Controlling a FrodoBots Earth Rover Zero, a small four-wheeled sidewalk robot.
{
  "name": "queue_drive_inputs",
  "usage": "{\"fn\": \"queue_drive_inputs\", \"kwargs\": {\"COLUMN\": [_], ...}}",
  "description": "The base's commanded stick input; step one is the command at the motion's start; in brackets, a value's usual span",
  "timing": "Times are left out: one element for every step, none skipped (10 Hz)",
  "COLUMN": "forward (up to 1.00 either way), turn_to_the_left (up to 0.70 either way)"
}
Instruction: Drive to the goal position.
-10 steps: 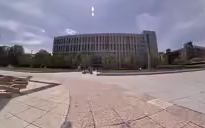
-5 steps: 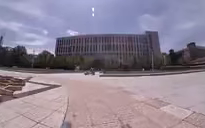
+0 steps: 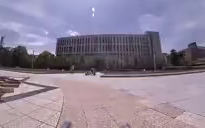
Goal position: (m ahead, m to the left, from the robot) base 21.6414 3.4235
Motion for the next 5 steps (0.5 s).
{"fn": "queue_drive_inputs", "kwargs": {"forward": [0.7, 0.7, 0.7, 0.7, 0.7], "turn_to_the_left": [0.03, 0.03, 0.03, 0.03, 0.02]}}
